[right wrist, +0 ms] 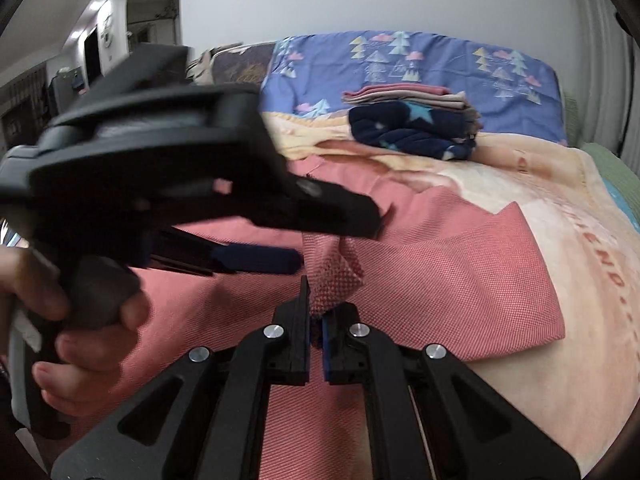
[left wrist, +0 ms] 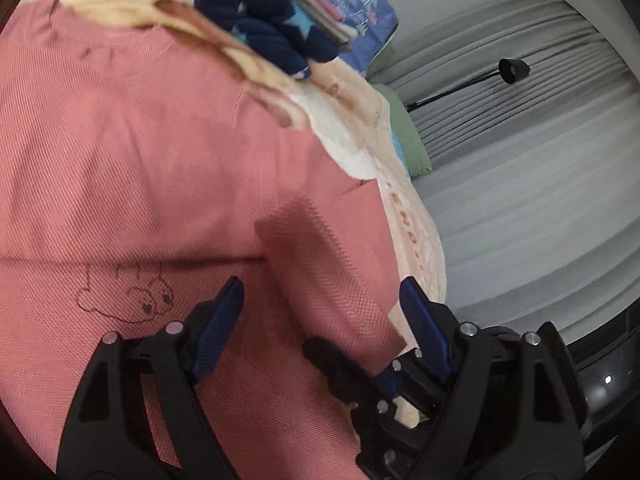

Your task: Fold small clothes

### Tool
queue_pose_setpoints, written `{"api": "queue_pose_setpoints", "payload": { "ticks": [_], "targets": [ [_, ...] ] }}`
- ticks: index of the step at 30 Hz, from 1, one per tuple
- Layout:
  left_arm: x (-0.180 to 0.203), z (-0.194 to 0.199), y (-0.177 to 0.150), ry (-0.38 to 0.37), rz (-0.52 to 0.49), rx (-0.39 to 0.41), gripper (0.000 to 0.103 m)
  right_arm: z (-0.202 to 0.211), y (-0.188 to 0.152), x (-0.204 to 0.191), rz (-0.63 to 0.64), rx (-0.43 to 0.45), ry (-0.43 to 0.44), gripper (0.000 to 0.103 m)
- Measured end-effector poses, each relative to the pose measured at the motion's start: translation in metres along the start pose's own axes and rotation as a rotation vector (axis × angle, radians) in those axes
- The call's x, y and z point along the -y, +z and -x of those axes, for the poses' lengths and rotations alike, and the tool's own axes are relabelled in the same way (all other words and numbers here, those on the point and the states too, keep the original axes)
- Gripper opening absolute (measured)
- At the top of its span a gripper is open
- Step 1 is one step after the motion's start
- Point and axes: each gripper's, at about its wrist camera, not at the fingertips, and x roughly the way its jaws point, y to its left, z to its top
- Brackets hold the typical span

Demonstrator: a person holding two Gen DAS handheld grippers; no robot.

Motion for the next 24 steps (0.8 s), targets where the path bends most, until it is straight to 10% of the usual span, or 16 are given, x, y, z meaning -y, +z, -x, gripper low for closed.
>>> {"api": "queue_pose_setpoints", "payload": {
  "ticks": [3, 5, 8, 12, 24],
  "targets": [
    [-0.007, -0.004, -0.001, -0.003, 0.033, -0.006, 0.081, -0.007, -0.004, -0.006, 0.017, -0.056, 0.031, 0.011],
    [-0.010, -0.003, -0.003, -0.007, 0.044, 0.001, 0.081, -0.010, -0.007, -0.008, 0.026, -0.089, 0.054, 0.036],
    [-0.014, -0.001, -0.005, 0.012, 0.051, 0.003, 0.068, -0.011, -0.009, -0.014, 0.043, -0.098, 0.051, 0.037],
    [-0.028, -0.006, -0.005, -0.007, 0.104, -0.041, 0.004, -0.003, -0.007, -0.013, 0.018, -0.078, 0.048, 0.037],
    [0.001, 0.028, 0.026, -0.072, 0.016, 0.011, 0.003, 0.033, -0.007, 0.019, -0.195, 0.013, 0.128, 0.045]
  ]
}}
